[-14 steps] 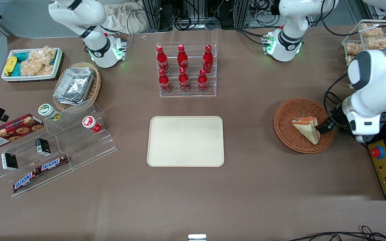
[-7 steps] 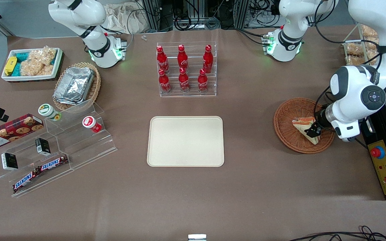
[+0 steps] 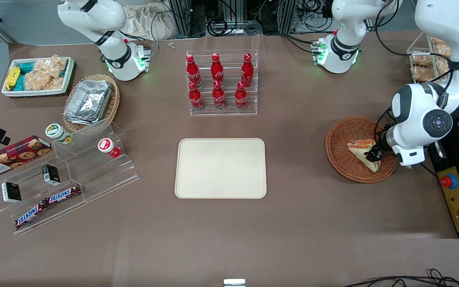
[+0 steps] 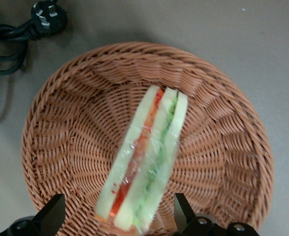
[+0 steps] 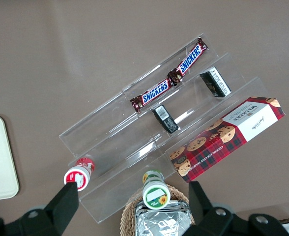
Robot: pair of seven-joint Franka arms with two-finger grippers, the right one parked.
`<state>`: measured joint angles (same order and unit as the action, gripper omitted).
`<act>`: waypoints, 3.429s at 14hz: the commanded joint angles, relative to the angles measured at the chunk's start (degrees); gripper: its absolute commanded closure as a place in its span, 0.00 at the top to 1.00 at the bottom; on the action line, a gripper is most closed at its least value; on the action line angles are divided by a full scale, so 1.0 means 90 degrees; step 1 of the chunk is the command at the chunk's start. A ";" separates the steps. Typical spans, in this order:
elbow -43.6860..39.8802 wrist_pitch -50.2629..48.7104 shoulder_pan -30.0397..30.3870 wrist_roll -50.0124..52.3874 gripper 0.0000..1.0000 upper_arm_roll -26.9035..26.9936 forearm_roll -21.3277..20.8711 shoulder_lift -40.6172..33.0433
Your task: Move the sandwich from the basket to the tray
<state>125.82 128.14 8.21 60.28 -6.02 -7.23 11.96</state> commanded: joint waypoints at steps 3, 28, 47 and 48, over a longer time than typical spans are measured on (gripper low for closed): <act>0.0132 0.0526 0.0035 0.0235 1.00 0.0005 -0.0105 0.0311; -0.6509 -0.3994 -0.0801 -0.3108 0.00 -0.2162 0.0765 0.1803; -0.6470 -0.1943 -0.3100 -0.0408 1.00 -0.1997 -0.0612 0.4445; -0.6460 -0.1953 -0.3013 -0.0408 1.00 -0.1987 -0.0612 0.4220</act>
<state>68.43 111.87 -19.34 55.38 -24.49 -11.93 53.38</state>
